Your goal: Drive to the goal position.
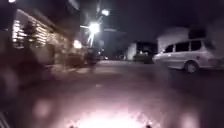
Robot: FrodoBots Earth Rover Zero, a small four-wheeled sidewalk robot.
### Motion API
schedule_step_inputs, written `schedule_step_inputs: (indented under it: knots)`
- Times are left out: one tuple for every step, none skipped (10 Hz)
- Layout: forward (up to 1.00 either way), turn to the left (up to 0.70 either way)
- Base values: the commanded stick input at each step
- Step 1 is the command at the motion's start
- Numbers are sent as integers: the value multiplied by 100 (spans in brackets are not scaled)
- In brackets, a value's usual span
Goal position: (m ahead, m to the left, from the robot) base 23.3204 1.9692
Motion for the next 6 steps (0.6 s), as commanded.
schedule_step_inputs:
  knots:
    - [70, 0]
    - [70, 0]
    - [70, 0]
    - [70, 0]
    - [70, 0]
    - [70, 0]
